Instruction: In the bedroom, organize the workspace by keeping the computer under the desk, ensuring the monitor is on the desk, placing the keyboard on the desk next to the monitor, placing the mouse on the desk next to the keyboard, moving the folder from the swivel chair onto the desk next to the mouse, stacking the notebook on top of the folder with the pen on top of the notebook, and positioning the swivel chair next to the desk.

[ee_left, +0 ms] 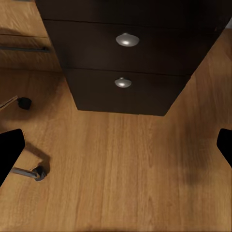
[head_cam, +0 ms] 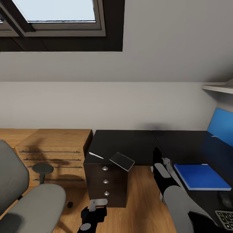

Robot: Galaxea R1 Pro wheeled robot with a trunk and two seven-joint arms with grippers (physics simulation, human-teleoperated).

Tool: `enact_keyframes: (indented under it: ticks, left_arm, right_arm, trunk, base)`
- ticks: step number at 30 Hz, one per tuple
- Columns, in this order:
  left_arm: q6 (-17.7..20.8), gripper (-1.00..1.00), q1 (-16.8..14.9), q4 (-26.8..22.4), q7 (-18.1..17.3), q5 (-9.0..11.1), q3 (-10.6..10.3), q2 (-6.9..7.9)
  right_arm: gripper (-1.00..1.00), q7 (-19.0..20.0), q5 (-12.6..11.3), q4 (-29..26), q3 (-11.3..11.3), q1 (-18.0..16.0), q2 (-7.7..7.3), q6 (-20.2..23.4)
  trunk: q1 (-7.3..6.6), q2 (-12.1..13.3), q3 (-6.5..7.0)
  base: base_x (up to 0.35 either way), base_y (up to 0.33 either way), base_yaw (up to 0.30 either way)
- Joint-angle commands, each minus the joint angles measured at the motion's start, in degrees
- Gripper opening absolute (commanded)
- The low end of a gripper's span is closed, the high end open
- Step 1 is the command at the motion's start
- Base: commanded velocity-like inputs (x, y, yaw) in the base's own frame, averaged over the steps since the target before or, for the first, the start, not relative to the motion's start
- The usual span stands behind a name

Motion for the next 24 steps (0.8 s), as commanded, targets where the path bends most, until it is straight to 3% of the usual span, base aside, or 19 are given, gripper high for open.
enact_keyframes:
  ticks: [1,7,12,24]
  left_arm:
    - [0.15,1.00,-0.05,-0.05,0.46,0.59,-0.09,0.00]
    - [0.13,1.00,-0.05,-0.10,0.46,0.59,-0.06,0.00]
    - [0.00,1.00,-0.06,-0.14,0.46,0.59,0.01,0.00]
    - [-0.02,1.00,-0.05,-0.17,0.46,0.59,0.06,0.00]
  right_arm:
    - [1.00,0.00,-0.08,-0.15,1.04,-0.01,0.22,-0.08]
    - [1.00,0.81,1.43,-0.48,8.65,0.09,0.77,0.18]
    - [1.00,1.23,1.82,-0.48,12.70,0.13,1.11,0.29]
    - [1.00,4.17,1.86,-0.26,13.13,0.27,1.00,0.22]
  trunk:
    - [0.00,-0.05,-0.02]
    - [0.00,-0.05,0.15]
    - [0.00,-0.05,0.18]
    - [0.00,-0.05,0.19]
  base:
    - [0.000,0.000,0.207]
    - [0.000,0.000,0.126]
    - [-0.019,0.000,0.031]
    - [-0.266,0.000,0.002]
